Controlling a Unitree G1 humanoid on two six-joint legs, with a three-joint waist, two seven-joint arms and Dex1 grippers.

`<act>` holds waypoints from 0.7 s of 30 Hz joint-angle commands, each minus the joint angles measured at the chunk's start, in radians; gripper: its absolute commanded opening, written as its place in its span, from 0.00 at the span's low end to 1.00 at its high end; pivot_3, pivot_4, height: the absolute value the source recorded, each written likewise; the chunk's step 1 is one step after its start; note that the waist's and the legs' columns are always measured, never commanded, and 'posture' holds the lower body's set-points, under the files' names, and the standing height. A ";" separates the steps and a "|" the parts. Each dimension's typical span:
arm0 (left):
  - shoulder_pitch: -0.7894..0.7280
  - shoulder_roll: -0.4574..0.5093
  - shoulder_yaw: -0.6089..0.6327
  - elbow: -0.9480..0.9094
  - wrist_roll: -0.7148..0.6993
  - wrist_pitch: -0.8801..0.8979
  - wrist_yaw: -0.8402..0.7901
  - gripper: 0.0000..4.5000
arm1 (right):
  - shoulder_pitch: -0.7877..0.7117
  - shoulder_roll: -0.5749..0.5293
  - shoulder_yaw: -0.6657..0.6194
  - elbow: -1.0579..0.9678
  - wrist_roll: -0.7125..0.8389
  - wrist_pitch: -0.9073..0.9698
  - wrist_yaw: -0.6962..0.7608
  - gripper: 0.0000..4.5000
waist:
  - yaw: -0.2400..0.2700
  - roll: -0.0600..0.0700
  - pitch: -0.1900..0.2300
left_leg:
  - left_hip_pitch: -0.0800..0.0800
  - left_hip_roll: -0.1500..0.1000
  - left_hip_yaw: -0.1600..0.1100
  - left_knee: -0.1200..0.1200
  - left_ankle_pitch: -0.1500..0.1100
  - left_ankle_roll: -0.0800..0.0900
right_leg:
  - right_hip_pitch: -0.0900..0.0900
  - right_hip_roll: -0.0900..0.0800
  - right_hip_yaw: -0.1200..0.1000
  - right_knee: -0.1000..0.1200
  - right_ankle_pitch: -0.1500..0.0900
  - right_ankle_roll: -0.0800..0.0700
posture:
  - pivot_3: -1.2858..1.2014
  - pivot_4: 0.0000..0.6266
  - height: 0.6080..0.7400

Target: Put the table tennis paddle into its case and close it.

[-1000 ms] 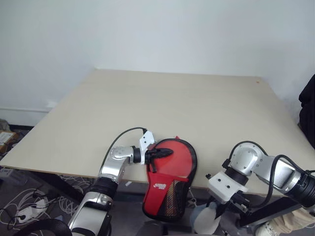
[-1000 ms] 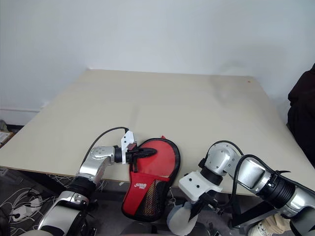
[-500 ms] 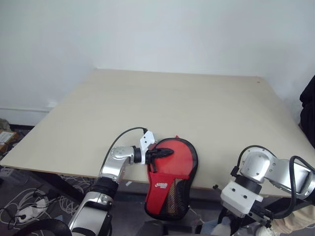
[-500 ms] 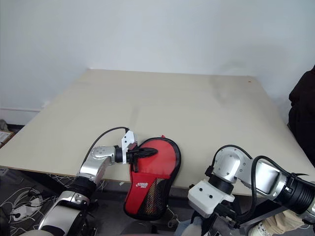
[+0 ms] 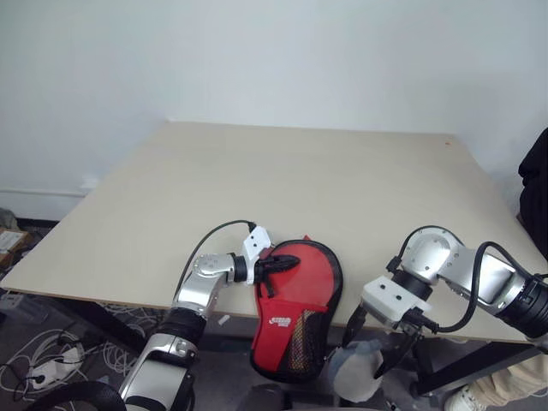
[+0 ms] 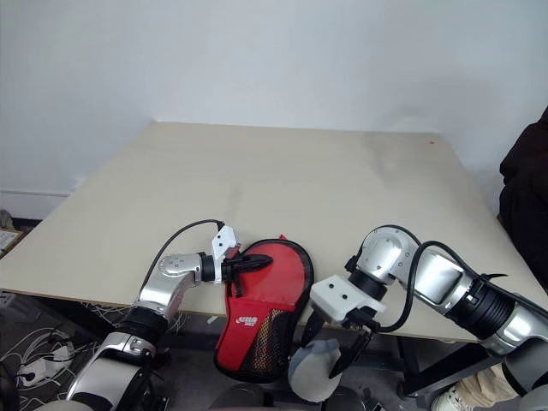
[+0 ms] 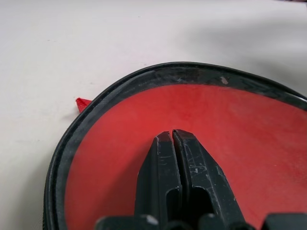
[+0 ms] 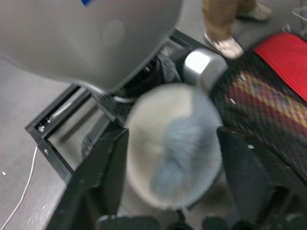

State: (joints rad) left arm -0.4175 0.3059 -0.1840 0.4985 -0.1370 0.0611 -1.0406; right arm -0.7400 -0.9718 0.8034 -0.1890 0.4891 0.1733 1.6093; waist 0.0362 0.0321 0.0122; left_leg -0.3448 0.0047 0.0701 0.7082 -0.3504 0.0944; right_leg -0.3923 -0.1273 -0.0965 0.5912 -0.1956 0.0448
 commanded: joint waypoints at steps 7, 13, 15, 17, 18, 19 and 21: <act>0.134 0.058 0.038 -0.128 0.008 0.063 0.115 0.21 | -0.152 0.212 -0.228 0.406 -0.090 -0.021 -0.083 1.00 | -0.006 0.000 0.000 | 0.000 0.006 0.001 -0.002 0.003 -0.006 | -0.003 0.006 0.001 0.000 0.004 -0.007 | 0.52 0.00 1.00; 0.231 0.147 0.162 -0.374 -0.071 0.140 0.165 0.56 | -0.151 0.334 -0.367 0.600 -0.184 0.000 -0.274 1.00 | -0.030 -0.002 0.000 | -0.018 0.006 0.006 -0.005 0.008 -0.013 | -0.027 0.009 0.000 0.009 0.009 -0.015 | 0.52 0.00 1.00; 0.282 0.171 0.218 -0.470 -0.102 0.176 0.198 0.69 | -0.134 0.364 -0.413 0.637 -0.197 0.020 -0.344 1.00 | -0.038 -0.003 0.002 | -0.020 0.006 0.010 -0.005 0.011 -0.009 | -0.031 0.010 -0.001 0.014 0.008 -0.016 | 0.52 0.00 1.00; 0.341 0.186 0.286 -0.552 -0.141 0.216 0.236 0.80 | -0.113 0.401 -0.447 0.653 -0.217 0.039 -0.423 1.00 | -0.041 -0.005 0.005 | -0.020 0.007 0.012 -0.006 0.011 -0.010 | -0.032 0.011 -0.001 0.013 0.008 -0.016 | 0.52 0.00 1.00; 0.370 0.184 0.323 -0.593 -0.157 0.233 0.266 0.87 | -0.101 0.421 -0.465 0.656 -0.221 0.050 -0.458 1.00 | -0.043 -0.006 0.006 | -0.020 0.007 0.013 -0.007 0.011 -0.010 | -0.032 0.011 -0.001 0.013 0.008 -0.015 | 0.52 0.00 1.00; 0.395 0.184 0.359 -0.628 -0.176 0.251 0.290 0.92 | -0.091 0.443 -0.480 0.649 -0.225 0.066 -0.491 1.00 | -0.045 -0.006 0.007 | -0.020 0.007 0.014 -0.007 0.011 -0.010 | -0.032 0.011 0.000 0.013 0.007 -0.015 | 0.52 0.00 1.00; 0.443 0.173 0.415 -0.681 -0.188 0.259 0.346 1.00 | -0.073 0.483 -0.499 0.637 -0.233 0.091 -0.542 1.00 | -0.051 -0.007 0.009 | -0.019 0.007 0.015 -0.007 0.009 -0.015 | -0.032 0.011 0.000 0.013 0.007 -0.014 | 0.52 0.00 1.00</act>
State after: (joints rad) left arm 0.0198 0.4816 0.1746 -0.1113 -0.2954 0.3184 -0.7421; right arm -0.8066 -0.5008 0.3494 0.4771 0.2625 0.2486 1.1133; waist -0.0151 0.0249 0.0212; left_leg -0.3637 0.0120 0.0851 0.7014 -0.3407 0.0788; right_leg -0.4237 -0.1166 -0.0963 0.6045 -0.1885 0.0306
